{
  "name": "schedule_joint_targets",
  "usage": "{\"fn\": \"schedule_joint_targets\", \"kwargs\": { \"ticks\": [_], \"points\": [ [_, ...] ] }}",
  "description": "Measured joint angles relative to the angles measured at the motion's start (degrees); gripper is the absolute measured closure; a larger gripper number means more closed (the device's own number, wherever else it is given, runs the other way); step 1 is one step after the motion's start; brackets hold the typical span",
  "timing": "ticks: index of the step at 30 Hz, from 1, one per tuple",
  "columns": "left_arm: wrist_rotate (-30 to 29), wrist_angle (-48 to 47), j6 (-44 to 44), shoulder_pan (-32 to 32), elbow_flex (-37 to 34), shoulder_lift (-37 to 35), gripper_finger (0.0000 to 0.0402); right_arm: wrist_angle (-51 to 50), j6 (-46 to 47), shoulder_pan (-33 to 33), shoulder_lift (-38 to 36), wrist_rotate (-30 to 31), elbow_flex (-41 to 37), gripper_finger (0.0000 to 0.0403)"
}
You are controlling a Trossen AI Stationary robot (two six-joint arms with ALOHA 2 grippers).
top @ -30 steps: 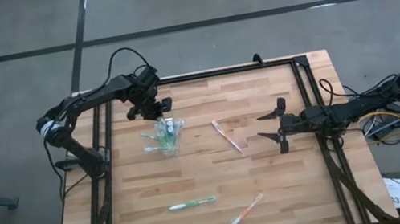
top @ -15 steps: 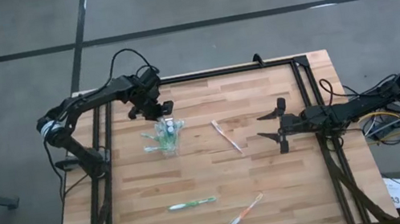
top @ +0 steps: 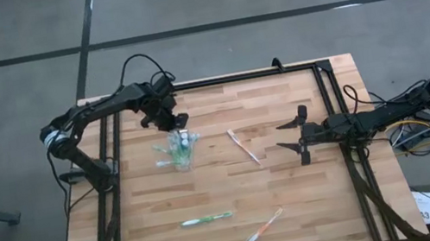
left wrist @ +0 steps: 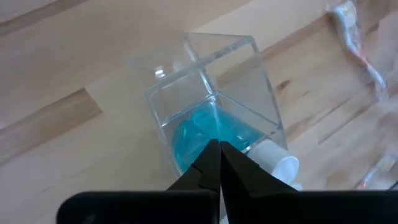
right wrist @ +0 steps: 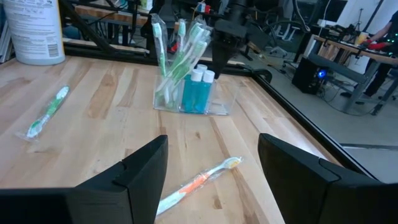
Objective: Pick & Place toothbrushing station
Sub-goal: Adjust the transparent organizer on the table
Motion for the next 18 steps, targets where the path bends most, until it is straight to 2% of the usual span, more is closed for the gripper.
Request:
{"fn": "schedule_joint_targets", "kwargs": {
  "ticks": [8,18],
  "points": [
    [0.54,-0.04,5.75,-0.79,0.72,0.0,0.0399,0.0,0.0,0.0,0.01,0.0,0.0,0.0158],
    [0.34,-0.73,5.44,-1.07,2.41,0.02,0.0395,0.0,0.0,0.02,0.0,-0.01,0.0,0.0158]
  ]
}}
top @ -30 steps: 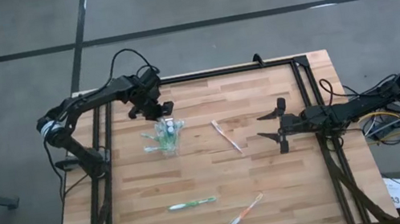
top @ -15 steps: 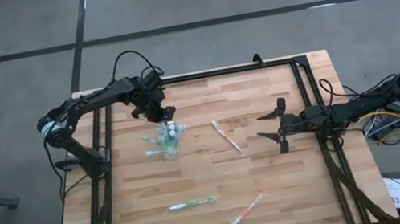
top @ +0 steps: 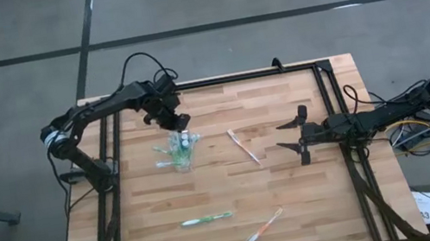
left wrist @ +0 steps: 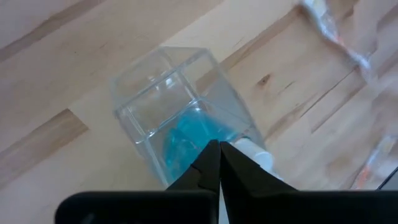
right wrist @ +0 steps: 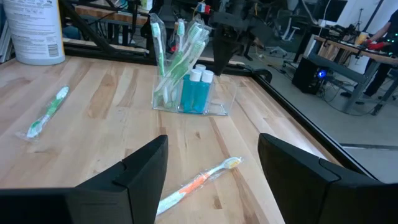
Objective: Pick & Place toothbrushing station
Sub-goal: Adjust the transparent organizer on the table
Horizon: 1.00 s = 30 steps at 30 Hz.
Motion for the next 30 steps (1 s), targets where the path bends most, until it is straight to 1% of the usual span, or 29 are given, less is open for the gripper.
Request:
{"fn": "schedule_joint_targets", "kwargs": {
  "ticks": [4,8,11,17,22,25,30],
  "points": [
    [-1.87,-2.01,-2.63,0.48,3.21,0.0,0.0376,0.0,0.0,0.0,0.0,0.01,0.01,0.0158],
    [-5.94,-5.35,-6.37,0.48,7.04,0.0,0.0355,0.0,0.0,0.0,0.02,0.01,0.0,0.0158],
    [-8.77,-8.37,-10.13,0.67,8.14,0.0,0.0339,0.0,0.01,-0.02,0.01,0.0,0.01,0.0158],
    [-9.29,-8.72,-13.36,1.75,7.07,0.44,0.0295,0.0,0.0,0.0,0.0,-0.01,0.0,0.0158],
    [-9.68,-9.02,-13.87,2.67,5.98,2.83,0.0262,0.0,0.0,-0.01,0.0,0.01,0.01,0.0158],
    [-9.56,-8.95,-13.67,2.97,5.96,5.2,0.0254,0.0,0.01,-0.02,0.02,0.01,0.0,0.0158],
    [-9.2,-8.64,-12.75,3.04,6.22,8.4,0.0252,0.0,0.0,-0.01,0.01,0.01,0.0,0.0158]
  ]
}}
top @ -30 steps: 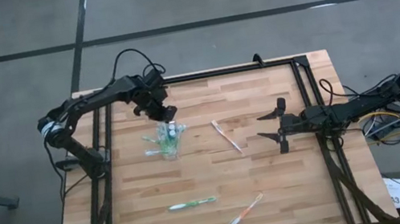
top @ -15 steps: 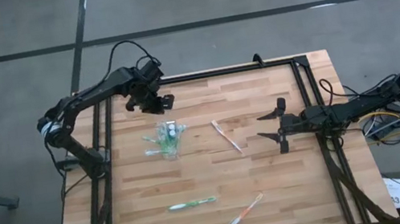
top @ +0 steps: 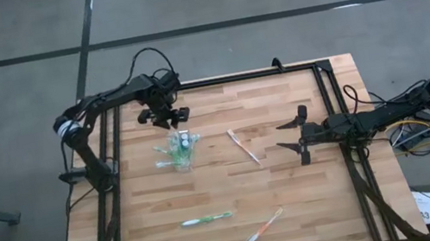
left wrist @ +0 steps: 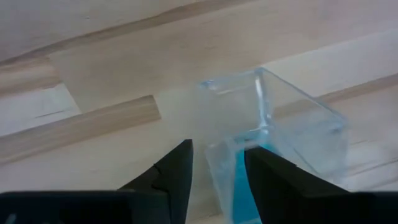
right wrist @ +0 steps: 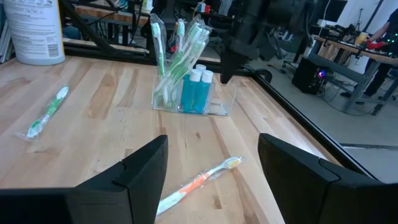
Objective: Pick & Place toothbrushing station
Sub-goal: Adjust the transparent organizer on the table
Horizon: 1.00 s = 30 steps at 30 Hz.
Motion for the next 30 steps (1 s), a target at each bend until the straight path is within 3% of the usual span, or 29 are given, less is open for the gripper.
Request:
{"fn": "schedule_joint_targets", "kwargs": {
  "ticks": [9,23,30],
  "points": [
    [0.52,-0.23,1.77,0.02,-0.03,1.83,0.0273,0.0,0.0,0.01,-0.01,0.0,0.0,0.0158],
    [1.06,0.08,4.12,-0.27,0.07,1.83,0.0388,0.0,0.0,0.01,0.01,0.0,0.02,0.0158],
    [1.68,0.58,6.84,-1.14,0.44,1.83,0.0381,0.0,0.0,0.01,-0.01,0.0,0.0,0.0158]
  ]
}}
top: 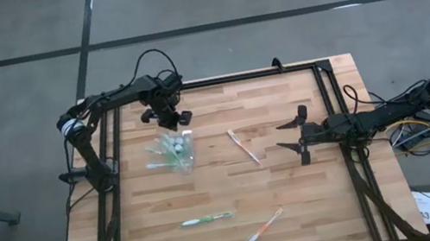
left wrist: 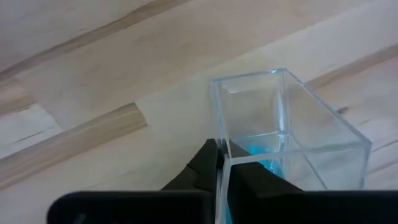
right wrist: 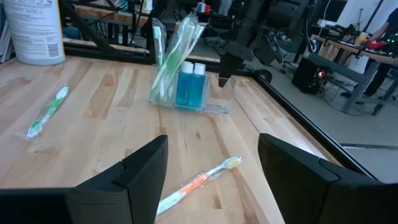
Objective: Pick & Place toothbrushing station
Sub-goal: Adjust the transparent organizer on the table
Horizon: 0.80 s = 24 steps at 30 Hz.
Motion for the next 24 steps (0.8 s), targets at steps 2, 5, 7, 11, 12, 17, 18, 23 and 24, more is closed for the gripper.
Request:
{"fn": "schedule_joint_targets", "kwargs": {
  "ticks": [2,5,7,11,12,17,18,23,24],
  "points": [
    [0.34,0.02,0.21,-0.19,0.17,0.0,0.0375,0.0,0.0,0.0,0.02,-0.01,0.01,0.0158],
    [0.87,0.01,0.99,-0.51,0.43,0.0,0.0376,0.0,0.0,0.0,0.0,-0.01,0.01,0.0158],
    [0.96,-0.43,0.85,-0.57,0.53,-0.01,0.0381,0.0,0.0,0.0,0.0,0.0,0.0,0.0158],
    [0.94,-2.11,0.18,-0.78,1.07,-0.02,0.0387,0.0,0.0,-0.02,0.0,0.0,0.02,0.0158],
    [0.88,-2.63,0.07,-0.85,1.34,-0.02,0.0386,0.0,0.0,0.0,0.01,0.0,0.01,0.0158],
    [0.94,-4.65,-0.69,-1.49,2.43,-0.02,0.0374,0.0,0.0,0.0,0.0,0.0,0.02,0.0158],
    [0.96,-5.19,-1.3,-1.57,2.65,-0.02,0.0372,0.0,0.0,0.0,0.01,0.0,0.01,0.0158],
    [1.0,-7.44,-4.13,-1.66,2.97,-0.04,0.0375,0.0,0.0,0.0,0.0,0.0,0.0,0.0158],
    [1.05,-7.8,-4.27,-1.66,2.98,-0.04,0.0376,0.0,0.0,-0.01,0.01,0.0,0.0,0.0158]
  ]
}}
